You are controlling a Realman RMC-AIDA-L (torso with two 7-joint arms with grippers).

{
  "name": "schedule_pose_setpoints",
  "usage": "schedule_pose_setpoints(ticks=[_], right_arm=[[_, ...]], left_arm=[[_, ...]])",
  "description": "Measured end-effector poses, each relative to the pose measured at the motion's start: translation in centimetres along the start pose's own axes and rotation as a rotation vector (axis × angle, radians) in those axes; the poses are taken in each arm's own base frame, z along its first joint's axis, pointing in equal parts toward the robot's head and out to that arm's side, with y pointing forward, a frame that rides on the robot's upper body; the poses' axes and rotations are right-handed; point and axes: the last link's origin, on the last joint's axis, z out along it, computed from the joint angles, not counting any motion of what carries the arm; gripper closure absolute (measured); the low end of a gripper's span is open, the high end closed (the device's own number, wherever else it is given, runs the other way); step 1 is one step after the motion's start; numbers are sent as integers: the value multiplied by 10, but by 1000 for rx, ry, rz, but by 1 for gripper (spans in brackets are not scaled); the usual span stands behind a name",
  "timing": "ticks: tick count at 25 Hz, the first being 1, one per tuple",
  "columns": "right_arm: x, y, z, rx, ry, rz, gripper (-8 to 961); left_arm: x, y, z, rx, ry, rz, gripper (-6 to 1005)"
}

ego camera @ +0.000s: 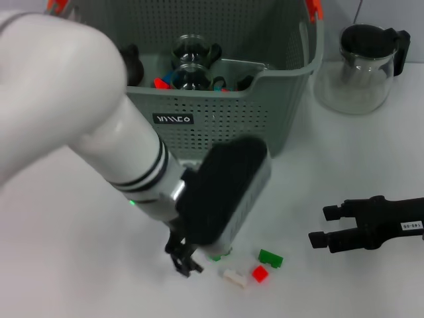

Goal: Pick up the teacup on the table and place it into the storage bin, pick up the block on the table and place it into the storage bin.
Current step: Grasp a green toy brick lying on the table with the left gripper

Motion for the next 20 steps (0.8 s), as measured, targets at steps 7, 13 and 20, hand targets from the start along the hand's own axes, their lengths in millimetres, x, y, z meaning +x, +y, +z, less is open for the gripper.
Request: schedule_pose_setpoints(ticks=[7,13,20], right_arm=[[2,-1,3,-1,-34,55,42],[8,-1,7,-7,-33,77,42],[10,0,2,-17,-26,61,42]], left_arm=[[6,-4,11,-43,-81,205,62],[10,-9,18,-84,-111,295,65],[24,-11,24,-112,-121,368,78]])
